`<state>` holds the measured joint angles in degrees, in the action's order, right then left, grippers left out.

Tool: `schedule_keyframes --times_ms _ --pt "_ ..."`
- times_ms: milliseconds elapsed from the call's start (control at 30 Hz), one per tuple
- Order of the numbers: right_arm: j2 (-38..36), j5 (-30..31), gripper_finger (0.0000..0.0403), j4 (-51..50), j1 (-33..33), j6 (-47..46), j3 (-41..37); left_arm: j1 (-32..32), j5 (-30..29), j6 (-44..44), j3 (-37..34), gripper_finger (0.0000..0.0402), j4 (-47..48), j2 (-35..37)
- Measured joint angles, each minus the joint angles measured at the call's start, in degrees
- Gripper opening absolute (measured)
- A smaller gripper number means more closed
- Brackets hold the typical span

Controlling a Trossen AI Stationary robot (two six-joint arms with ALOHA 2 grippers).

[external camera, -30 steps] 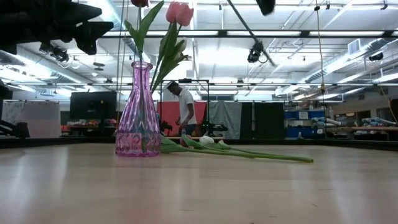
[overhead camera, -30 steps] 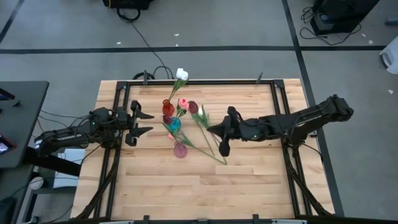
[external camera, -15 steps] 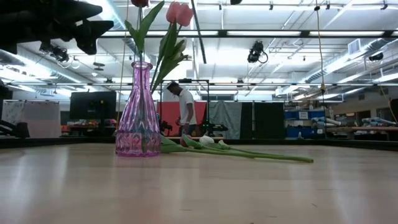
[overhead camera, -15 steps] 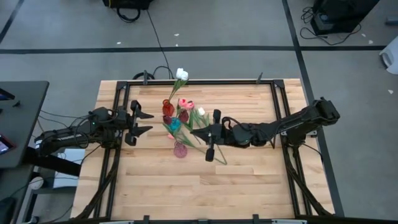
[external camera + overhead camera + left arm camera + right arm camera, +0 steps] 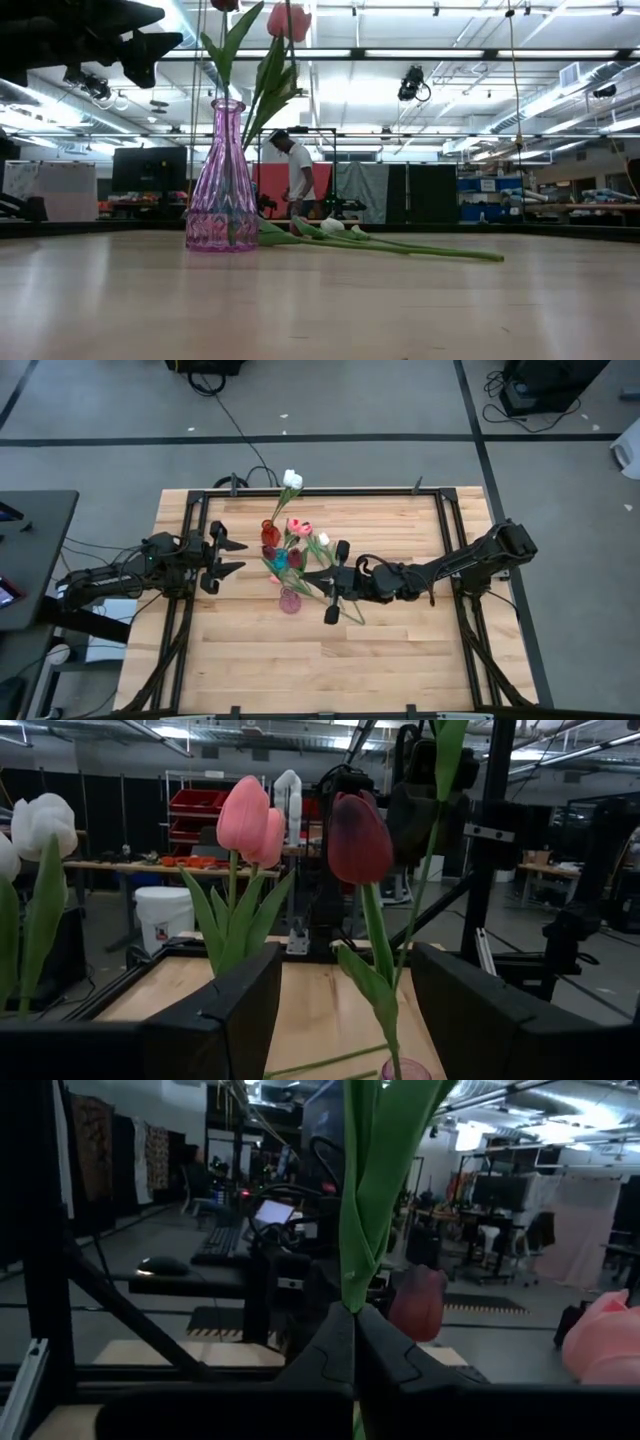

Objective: Sort flowers into vase by color
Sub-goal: Put the right red flower into the purple vase

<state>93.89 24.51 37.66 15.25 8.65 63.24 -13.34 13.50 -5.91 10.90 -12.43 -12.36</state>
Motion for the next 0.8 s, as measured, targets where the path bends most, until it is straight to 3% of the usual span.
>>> schedule_keyframes --times_ms 300,633,800 --pt "0.82 -0.58 0.0006 2.66 -0.02 3.27 0.00 0.00 -0.05 -0.36 0.00 0.0229 -0.05 0.00" --pt "0.80 -10.47 0.0006 4.81 -2.66 5.07 0.00 -0.04 -3.06 0.96 0.00 0.0229 -1.62 0.01" --pt "5.72 -14.70 0.0006 16.00 -3.08 5.35 0.46 -0.04 -3.67 1.14 0.00 0.0229 -1.90 0.02"
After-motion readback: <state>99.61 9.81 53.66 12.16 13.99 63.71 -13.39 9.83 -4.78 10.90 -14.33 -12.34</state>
